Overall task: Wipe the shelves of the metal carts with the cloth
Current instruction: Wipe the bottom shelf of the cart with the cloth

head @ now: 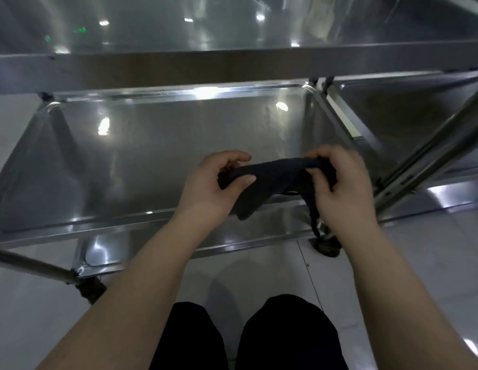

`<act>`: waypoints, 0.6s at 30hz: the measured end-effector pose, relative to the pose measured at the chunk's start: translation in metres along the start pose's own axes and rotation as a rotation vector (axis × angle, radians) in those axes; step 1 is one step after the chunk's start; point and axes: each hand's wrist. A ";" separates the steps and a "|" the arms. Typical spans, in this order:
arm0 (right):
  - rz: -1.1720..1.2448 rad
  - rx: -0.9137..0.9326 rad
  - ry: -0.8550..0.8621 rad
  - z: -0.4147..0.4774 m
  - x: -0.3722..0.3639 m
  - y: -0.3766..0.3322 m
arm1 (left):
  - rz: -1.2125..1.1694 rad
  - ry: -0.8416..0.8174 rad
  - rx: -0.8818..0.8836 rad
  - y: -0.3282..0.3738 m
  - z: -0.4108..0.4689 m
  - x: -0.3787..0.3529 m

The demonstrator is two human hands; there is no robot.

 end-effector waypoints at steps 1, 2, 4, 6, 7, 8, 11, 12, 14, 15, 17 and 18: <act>-0.021 0.012 0.008 -0.012 0.007 0.004 | 0.015 -0.059 0.011 -0.003 -0.009 -0.008; -0.059 0.037 -0.001 -0.024 0.013 0.012 | 0.035 -0.118 0.010 -0.007 -0.018 -0.016; -0.128 0.069 -0.056 -0.050 0.020 0.036 | 0.068 -0.231 0.017 -0.020 -0.037 -0.033; -0.167 0.039 -0.140 -0.078 0.018 0.066 | 0.133 -0.356 0.028 -0.041 -0.054 -0.053; -0.171 0.004 -0.188 -0.094 0.014 0.083 | 0.178 -0.414 0.029 -0.056 -0.061 -0.065; -0.174 -0.032 -0.241 -0.110 0.008 0.099 | 0.221 -0.464 0.041 -0.073 -0.067 -0.078; -0.202 -0.108 -0.390 -0.157 -0.016 0.148 | 0.313 -0.570 0.179 -0.124 -0.086 -0.115; -0.218 -0.127 -0.442 -0.171 -0.024 0.161 | 0.333 -0.603 0.226 -0.140 -0.092 -0.125; -0.248 -0.148 -0.525 -0.190 -0.035 0.182 | 0.365 -0.681 0.256 -0.166 -0.101 -0.144; -0.283 -0.149 -0.556 -0.191 -0.040 0.190 | 0.373 -0.707 0.253 -0.176 -0.103 -0.154; -0.435 -0.122 -0.594 -0.177 -0.050 0.199 | 0.329 -0.662 0.283 -0.190 -0.100 -0.171; -0.530 -0.088 -0.599 -0.163 -0.059 0.203 | 0.300 -0.600 0.309 -0.197 -0.092 -0.181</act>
Point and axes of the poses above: each hand's wrist, its own z-axis towards the middle knuckle, its own x-axis out of the back of the hand, y = z × x, and after that the axes turned 9 degrees about y, right-handed
